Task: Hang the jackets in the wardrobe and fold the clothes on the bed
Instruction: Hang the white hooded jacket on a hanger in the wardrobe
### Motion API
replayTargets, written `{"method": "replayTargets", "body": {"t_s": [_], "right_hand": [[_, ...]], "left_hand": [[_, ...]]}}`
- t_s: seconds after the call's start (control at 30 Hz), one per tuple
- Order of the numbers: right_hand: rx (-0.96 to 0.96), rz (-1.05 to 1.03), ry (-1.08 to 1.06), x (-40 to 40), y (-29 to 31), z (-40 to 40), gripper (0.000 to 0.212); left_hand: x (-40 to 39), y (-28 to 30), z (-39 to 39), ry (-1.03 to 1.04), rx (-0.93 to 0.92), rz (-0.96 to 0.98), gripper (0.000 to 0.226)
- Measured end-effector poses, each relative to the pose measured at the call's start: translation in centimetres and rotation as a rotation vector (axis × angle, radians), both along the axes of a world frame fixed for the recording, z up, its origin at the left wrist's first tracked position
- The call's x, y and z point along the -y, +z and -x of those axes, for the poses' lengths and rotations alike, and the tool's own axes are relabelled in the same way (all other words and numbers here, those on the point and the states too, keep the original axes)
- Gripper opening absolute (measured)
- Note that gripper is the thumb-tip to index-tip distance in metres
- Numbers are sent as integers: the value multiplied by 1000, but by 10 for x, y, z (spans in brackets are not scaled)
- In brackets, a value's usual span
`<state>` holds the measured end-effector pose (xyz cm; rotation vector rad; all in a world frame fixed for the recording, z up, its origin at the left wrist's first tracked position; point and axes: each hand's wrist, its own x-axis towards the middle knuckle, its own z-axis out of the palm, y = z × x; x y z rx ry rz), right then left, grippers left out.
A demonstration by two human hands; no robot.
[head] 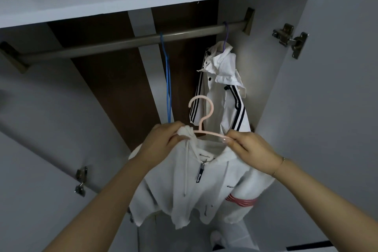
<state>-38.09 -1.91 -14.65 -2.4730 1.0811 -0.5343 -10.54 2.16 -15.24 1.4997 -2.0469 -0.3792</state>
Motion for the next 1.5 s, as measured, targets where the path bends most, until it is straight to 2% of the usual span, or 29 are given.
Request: {"method": "replayTargets", "body": {"t_s": [0.07,0.17,0.23,0.4,0.5,0.63,0.8,0.9,1.0,1.1,1.17,1.27,1.4,1.5], "right_hand": [[30,-15,-116,9,9,6,27],[65,-78,-244,22,20,19,40],[60,-112,-275,28,24,27,42],[33,-106,-340,45,24,26,45],[52,-144,-447,63,24,13,44],[160,-164,-497,97,40,-19,37],[346,-167,-482,147,65,-70,49],[447,-154,-499,178,71,-96,52],[520,-188,-535,208,66,-119,47],[373,-222,-504,223,47,-135,35],[289,-216,-454,221,28,-139,35],[310,-146,-412,212,11,-135,35],[168,-73,-290,192,-5,-119,55],[166,-91,-230,159,-13,-103,65]], "left_hand": [[26,-2,0,46,-28,-57,22],[58,-11,1,198,33,-308,48],[72,-17,6,273,-2,-429,59],[87,-22,5,543,57,-282,50],[98,-22,-3,651,2,-274,50],[120,-19,-10,642,-165,-360,48],[122,-19,2,626,-360,-281,33],[119,-19,8,616,-400,-256,35],[117,-18,10,603,-411,-246,37],[116,-18,11,598,-442,-268,37],[117,-18,12,587,-481,-294,36],[116,-17,13,584,-449,-279,36],[108,-14,16,574,-365,-194,41],[92,-12,21,574,-244,-86,51]]}}
